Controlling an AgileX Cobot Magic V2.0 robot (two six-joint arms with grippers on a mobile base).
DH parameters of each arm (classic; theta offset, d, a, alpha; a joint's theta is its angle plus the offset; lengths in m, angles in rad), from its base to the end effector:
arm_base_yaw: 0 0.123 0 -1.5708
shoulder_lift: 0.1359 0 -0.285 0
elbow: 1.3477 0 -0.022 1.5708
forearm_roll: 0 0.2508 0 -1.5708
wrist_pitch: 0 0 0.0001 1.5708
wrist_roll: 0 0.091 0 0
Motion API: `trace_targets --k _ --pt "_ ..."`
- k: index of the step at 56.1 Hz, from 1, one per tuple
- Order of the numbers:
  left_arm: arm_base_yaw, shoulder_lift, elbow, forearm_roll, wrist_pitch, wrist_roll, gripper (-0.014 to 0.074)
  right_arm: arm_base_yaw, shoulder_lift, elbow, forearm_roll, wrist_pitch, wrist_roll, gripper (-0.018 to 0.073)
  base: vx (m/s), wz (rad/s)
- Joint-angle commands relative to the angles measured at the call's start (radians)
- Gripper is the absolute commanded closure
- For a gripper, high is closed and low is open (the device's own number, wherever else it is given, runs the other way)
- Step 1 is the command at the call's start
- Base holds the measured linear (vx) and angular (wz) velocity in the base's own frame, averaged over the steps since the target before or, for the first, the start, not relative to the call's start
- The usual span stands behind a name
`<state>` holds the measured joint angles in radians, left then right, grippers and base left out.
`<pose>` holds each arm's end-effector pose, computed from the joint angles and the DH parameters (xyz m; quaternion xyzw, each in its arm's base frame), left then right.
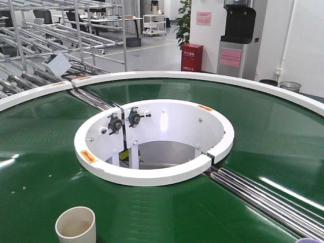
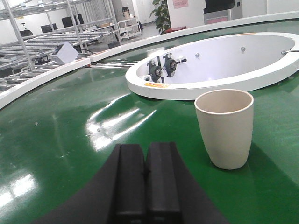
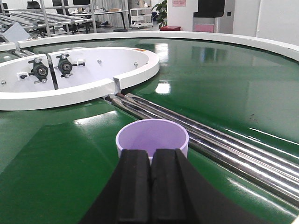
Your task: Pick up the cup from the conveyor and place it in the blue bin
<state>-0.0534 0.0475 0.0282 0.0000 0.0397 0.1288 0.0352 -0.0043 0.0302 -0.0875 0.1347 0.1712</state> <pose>0.0612 -0.0033 0.1972 0.0652 0.7140 0.0263 0.6966 0.0572 0.0009 0.1910 0.0220 0.7321 0.0364 0.6799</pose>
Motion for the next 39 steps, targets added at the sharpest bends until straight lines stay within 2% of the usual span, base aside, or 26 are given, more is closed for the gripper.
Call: trace_targets --k 1,39 --pt "-0.006 0.019 0.011 -0.01 -0.079 -0.006 0.0603 0.001 0.01 0.018 -0.007 -0.083 -0.004 0.0568 0.0 0.0" --pt "-0.006 0.019 0.011 -0.01 -0.08 -0.004 0.0603 0.001 0.01 0.018 -0.002 -0.084 -0.004 0.0568 0.0 0.0"
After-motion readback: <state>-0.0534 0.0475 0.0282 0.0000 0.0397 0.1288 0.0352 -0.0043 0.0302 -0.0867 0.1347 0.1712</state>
